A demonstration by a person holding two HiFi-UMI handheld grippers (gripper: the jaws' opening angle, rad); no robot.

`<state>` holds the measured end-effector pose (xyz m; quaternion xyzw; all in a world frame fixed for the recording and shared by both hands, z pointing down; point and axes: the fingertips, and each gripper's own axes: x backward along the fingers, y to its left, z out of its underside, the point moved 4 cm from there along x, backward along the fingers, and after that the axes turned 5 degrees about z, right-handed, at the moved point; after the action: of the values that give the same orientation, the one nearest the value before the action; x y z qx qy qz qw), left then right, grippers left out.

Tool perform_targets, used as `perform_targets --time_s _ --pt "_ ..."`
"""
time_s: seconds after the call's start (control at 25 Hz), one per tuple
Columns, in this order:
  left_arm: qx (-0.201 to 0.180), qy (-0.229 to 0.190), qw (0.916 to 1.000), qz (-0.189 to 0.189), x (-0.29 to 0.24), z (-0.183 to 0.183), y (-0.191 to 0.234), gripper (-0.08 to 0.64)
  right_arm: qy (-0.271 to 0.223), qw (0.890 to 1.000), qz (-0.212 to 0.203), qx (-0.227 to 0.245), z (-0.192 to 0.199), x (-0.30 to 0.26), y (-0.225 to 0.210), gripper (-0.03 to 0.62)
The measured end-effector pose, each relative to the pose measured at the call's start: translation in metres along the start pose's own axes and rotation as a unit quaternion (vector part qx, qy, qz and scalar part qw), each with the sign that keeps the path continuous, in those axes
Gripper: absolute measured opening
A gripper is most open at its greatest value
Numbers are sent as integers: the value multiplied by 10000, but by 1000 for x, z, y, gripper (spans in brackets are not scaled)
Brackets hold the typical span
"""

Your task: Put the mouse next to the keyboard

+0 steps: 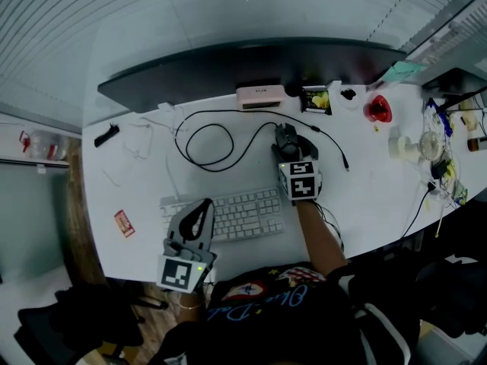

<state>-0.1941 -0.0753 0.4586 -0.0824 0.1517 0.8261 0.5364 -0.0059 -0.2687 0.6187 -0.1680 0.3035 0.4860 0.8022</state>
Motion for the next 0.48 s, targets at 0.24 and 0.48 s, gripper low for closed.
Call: perform_targets --time_s 0.24,0.48 --pt "-71 -41 9999 90 1 -6 -8 0 -216 9997 37 -52 -11 19 -7 291" --pt "-213 -142 9996 154 8 -16 -17 0 -389 9991 101 -97 -16 41 -16 291"
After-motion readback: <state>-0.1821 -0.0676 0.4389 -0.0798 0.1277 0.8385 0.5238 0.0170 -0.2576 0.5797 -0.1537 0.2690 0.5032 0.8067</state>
